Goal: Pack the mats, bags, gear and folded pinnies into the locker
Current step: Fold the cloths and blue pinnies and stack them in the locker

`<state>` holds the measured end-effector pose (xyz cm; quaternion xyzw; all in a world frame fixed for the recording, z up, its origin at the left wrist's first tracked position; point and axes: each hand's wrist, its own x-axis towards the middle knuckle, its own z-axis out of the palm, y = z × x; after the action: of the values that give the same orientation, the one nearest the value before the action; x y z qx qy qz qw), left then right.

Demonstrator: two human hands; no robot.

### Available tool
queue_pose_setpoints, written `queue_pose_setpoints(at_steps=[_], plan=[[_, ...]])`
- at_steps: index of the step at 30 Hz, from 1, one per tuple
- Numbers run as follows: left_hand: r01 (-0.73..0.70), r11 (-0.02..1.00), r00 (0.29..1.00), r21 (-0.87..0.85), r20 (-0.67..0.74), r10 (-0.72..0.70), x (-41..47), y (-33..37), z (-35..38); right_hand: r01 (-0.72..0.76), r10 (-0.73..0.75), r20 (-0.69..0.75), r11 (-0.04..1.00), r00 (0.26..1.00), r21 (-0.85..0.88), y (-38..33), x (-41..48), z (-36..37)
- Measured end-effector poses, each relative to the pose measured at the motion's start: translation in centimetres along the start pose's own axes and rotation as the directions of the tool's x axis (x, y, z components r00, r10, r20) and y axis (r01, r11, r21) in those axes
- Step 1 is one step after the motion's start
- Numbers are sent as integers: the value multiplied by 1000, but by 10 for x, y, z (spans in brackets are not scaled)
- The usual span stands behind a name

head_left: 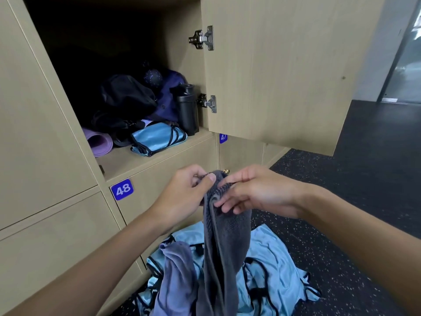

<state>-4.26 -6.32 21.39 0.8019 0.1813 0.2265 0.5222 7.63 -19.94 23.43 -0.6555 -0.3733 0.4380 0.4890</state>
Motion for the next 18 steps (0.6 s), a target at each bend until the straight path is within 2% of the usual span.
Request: queue_pose_setpoints(at_steps=[6, 10, 14, 16, 18], plan=[[-38, 998, 997, -51, 66, 41, 0, 0, -8, 116, -116, -107, 993, 988, 1, -2, 0, 3], [-52, 998, 990, -35, 129, 56, -5, 5, -12, 165, -168, -104, 986, 980, -35, -4, 0, 7], [-112, 994, 990, -12, 88, 113, -4, 5, -14, 171, -173, -67, 985, 983, -38, -8, -1, 7], [-160, 987, 984, 8, 74, 159, -2, 3, -17, 147, -151, -17, 982, 988, -120, -10, -3, 5], [-195, 981, 977, 14, 88, 193, -2, 2, -19, 125, -121, 33, 946, 992, -299, -10, -6, -1]])
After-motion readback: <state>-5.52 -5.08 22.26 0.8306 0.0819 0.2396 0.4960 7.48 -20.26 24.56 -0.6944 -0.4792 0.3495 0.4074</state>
